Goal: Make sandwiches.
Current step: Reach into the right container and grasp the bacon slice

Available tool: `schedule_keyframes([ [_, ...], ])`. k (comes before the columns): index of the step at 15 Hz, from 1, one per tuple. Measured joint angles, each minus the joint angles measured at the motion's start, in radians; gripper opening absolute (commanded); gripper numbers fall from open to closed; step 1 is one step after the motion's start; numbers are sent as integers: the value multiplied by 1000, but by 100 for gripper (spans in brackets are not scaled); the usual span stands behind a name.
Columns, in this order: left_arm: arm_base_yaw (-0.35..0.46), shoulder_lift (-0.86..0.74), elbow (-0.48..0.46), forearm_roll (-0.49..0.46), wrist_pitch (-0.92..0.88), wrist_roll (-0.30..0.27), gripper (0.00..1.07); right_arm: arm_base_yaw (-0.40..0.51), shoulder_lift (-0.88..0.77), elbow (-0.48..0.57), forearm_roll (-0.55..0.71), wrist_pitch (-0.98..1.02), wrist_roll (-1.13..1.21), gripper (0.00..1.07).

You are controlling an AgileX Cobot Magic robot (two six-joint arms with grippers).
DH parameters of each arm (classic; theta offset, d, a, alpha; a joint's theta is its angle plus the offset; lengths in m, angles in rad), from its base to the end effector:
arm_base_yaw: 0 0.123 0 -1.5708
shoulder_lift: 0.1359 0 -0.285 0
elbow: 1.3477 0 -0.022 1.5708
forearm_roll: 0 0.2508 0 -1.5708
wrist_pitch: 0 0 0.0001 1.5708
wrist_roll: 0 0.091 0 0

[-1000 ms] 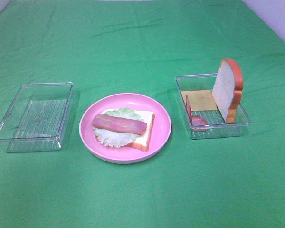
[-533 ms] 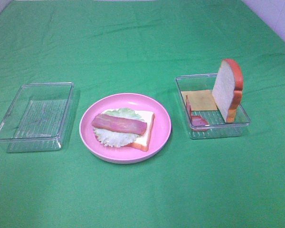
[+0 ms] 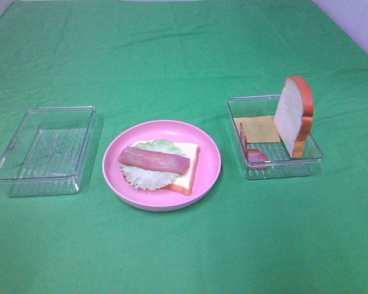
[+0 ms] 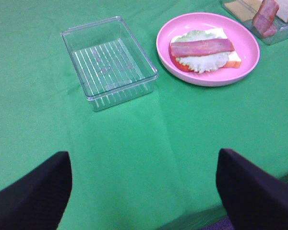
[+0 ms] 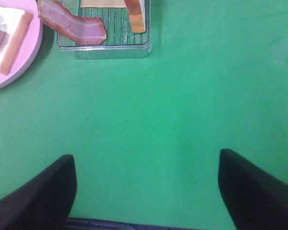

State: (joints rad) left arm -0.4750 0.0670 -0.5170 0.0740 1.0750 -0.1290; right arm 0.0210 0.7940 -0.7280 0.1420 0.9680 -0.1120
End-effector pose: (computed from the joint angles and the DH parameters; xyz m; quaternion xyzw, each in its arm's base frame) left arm 0.0054 0.0039 0.2812 0.1488 0.8561 -0.1115 0.4822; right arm 0.1327 0.0134 0.3056 -0.0428 0.9486 0.0540 0.3090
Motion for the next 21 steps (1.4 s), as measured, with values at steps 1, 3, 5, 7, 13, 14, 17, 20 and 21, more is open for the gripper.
schedule_keyframes([
  [1, 0, -12, 0, -1, 0, 1, 78, 0, 35, -24, 2, 1, -5, 76],
  [3, 0, -40, 0, -18, -2, 31, 78, 0, 196, -150, 6, 6, -7, 76],
  [5, 0, -71, 12, -74, -16, 105, 78, 0, 415, -314, 48, 6, -22, 76],
  [7, 0, -71, 13, -74, -18, 116, 78, 28, 526, -400, 63, 6, -53, 76],
  [13, 0, -71, 17, -74, -21, 116, 78, 245, 923, -667, 63, 22, -56, 76],
  [14, 0, -71, 17, -74, -21, 116, 78, 267, 976, -706, 63, 44, -49, 76],
  [17, 0, -71, 17, -74, -21, 116, 78, 291, 1101, -776, 78, 81, -10, 75],
  [20, 0, -71, 17, -74, -21, 117, 78, 291, 1169, -794, 88, 78, 0, 70],
  [21, 0, -71, 17, -74, -21, 117, 78, 291, 1208, -796, 130, 77, 1, 67],
])
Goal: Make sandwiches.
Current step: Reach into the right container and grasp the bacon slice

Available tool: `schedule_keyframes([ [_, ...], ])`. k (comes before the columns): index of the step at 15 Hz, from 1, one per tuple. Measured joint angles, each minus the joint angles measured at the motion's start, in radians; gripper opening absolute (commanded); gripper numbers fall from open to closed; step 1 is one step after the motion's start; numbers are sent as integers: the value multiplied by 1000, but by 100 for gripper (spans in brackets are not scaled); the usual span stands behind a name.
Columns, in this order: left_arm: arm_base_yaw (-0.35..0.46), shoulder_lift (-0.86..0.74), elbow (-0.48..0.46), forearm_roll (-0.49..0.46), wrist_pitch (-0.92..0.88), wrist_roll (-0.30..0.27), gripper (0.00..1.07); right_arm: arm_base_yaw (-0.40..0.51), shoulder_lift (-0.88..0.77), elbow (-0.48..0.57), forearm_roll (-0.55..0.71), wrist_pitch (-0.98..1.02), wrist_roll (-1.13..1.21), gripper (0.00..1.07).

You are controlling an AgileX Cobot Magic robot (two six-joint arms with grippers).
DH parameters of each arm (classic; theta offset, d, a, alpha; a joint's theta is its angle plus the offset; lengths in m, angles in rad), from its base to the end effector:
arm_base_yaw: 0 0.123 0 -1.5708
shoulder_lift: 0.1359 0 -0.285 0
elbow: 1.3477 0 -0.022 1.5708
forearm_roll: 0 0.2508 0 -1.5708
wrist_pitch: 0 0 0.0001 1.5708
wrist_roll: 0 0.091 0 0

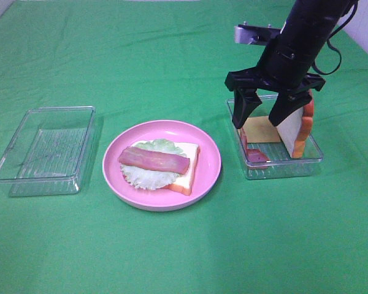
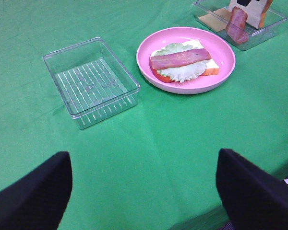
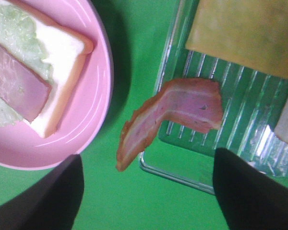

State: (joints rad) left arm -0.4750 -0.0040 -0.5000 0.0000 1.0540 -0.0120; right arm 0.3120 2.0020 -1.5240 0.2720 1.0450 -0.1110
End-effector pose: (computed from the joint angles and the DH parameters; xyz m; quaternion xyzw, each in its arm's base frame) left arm -0.0046 0.0024 0.2778 0.1951 0.8277 -0.1268 0.5106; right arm 0.3805 0.1450 0.2007 -0.1489 0.9791 0.1277 0.0543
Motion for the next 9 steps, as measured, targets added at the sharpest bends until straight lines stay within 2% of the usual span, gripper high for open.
schedule_keyframes([
  [2, 0, 0, 0, 0, 0, 0, 78, 0, 27, -1, 28, 0, 0, 62],
  [5, 0, 0, 0, 0, 0, 0, 78, 0, 54, -1, 29, -9, 0, 49],
  [6, 0, 0, 0, 0, 0, 0, 78, 0, 56, -1, 29, -31, 0, 39],
  [8, 0, 0, 0, 0, 0, 0, 78, 0, 56, -1, 29, -42, 0, 29],
  [9, 0, 0, 0, 0, 0, 0, 78, 0, 56, -1, 29, -52, 0, 21],
])
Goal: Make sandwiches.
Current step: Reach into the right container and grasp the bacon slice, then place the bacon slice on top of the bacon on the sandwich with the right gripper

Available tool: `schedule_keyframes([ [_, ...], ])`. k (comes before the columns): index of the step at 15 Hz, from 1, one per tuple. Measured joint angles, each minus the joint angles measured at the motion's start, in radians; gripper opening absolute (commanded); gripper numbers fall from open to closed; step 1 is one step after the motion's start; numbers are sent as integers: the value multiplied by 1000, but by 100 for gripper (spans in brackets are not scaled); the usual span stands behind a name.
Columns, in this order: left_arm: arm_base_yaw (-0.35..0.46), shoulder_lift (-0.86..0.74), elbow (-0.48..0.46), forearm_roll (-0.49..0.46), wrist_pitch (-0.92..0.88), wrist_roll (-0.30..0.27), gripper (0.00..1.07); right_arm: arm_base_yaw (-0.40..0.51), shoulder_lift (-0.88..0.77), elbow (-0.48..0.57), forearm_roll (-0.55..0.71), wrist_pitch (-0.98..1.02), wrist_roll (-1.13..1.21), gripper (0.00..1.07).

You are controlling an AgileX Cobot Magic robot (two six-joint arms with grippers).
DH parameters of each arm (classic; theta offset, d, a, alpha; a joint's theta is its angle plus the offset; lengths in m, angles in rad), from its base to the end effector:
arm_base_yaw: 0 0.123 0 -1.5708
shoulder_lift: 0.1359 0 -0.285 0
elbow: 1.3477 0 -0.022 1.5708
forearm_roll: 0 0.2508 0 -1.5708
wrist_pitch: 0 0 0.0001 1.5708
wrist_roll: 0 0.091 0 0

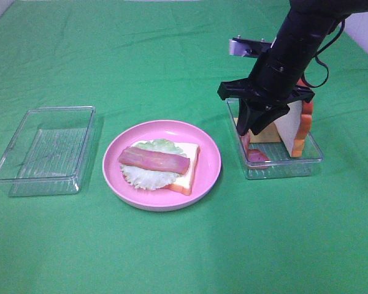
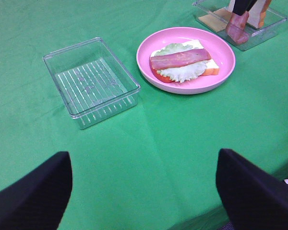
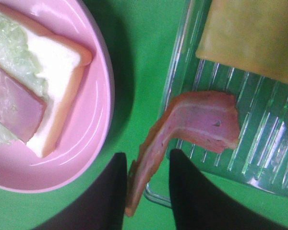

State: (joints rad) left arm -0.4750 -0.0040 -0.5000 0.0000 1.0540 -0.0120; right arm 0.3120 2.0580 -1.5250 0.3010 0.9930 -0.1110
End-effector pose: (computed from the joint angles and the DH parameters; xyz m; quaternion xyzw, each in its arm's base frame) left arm -0.0046 0.0024 0.2778 0.1951 0.8277 -0.1268 0.5106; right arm 0.3884 0.1490 0.1790 -0.1353 0.9800 0.1366 0.0518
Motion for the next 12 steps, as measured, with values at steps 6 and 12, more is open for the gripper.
schedule_keyframes([
  [6, 0, 0, 0, 0, 0, 0, 78, 0, 0, -4, -1, 7, 1, 0],
  [12, 0, 0, 0, 0, 0, 0, 78, 0, -88, -53, -2, 50, 1, 0],
])
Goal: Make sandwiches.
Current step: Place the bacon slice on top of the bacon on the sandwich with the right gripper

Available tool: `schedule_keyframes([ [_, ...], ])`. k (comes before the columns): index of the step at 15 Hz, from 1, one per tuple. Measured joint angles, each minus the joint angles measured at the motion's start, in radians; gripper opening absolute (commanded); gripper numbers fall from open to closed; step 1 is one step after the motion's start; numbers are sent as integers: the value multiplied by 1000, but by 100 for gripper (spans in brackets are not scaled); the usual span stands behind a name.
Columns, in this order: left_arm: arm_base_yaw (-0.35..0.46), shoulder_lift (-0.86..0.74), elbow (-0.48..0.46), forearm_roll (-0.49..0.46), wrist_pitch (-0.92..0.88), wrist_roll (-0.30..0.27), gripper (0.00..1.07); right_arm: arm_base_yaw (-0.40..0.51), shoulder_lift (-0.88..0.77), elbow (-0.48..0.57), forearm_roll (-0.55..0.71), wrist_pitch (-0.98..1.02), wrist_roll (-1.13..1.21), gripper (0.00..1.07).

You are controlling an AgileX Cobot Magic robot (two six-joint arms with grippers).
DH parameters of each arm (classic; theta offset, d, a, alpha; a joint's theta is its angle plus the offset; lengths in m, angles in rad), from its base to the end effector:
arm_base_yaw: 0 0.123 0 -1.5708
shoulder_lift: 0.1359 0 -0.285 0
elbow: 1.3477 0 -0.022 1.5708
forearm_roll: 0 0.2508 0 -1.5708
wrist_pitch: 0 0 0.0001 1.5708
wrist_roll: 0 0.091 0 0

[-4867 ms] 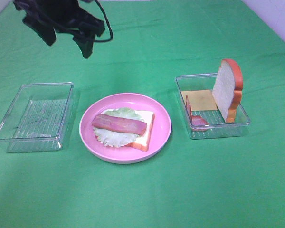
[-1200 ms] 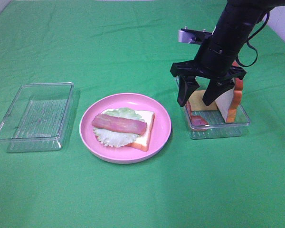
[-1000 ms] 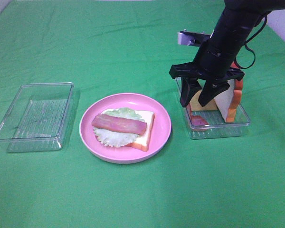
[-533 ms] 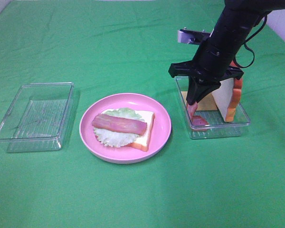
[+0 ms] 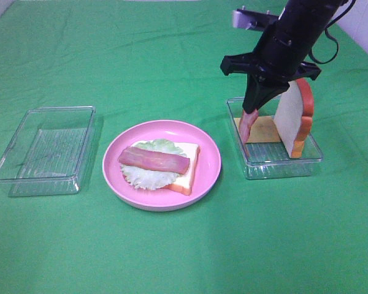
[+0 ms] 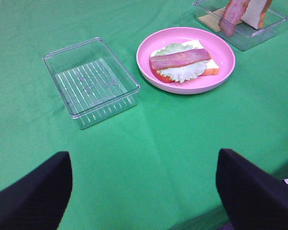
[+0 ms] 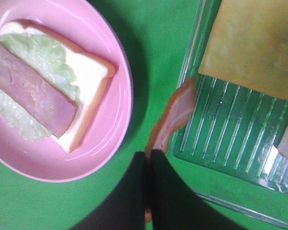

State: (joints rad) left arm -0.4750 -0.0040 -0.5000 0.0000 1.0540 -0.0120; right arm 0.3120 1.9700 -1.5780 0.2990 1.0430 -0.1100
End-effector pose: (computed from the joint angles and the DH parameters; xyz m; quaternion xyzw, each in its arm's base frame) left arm -0.0046 0.0024 0.2778 0.1951 0.8277 -0.1268 0.5106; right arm 0.3852 0.1486 0.2284 -0.1469 0.9735 0.1466 0.0957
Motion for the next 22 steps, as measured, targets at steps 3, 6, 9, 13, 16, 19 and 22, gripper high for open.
schedule_keyframes([
  [3, 0, 0, 0, 0, 0, 0, 78, 0, -75, -9, 77, 25, -15, 0],
  [6, 0, 0, 0, 0, 0, 0, 78, 0, -86, -9, 307, 63, -149, 0],
  [9, 0, 0, 0, 0, 0, 0, 78, 1, -86, -9, 518, 76, -268, 0],
  [13, 0, 0, 0, 0, 0, 0, 78, 104, -67, -9, 602, 56, -322, 0],
  [16, 0, 0, 0, 0, 0, 0, 78, 203, 20, -9, 642, -56, -323, 0],
  [19, 0, 0, 0, 0, 0, 0, 78, 209, 73, -9, 650, -124, -323, 0],
  [22, 0, 0, 0, 0, 0, 0, 78, 209, 108, -9, 551, -189, -275, 0],
])
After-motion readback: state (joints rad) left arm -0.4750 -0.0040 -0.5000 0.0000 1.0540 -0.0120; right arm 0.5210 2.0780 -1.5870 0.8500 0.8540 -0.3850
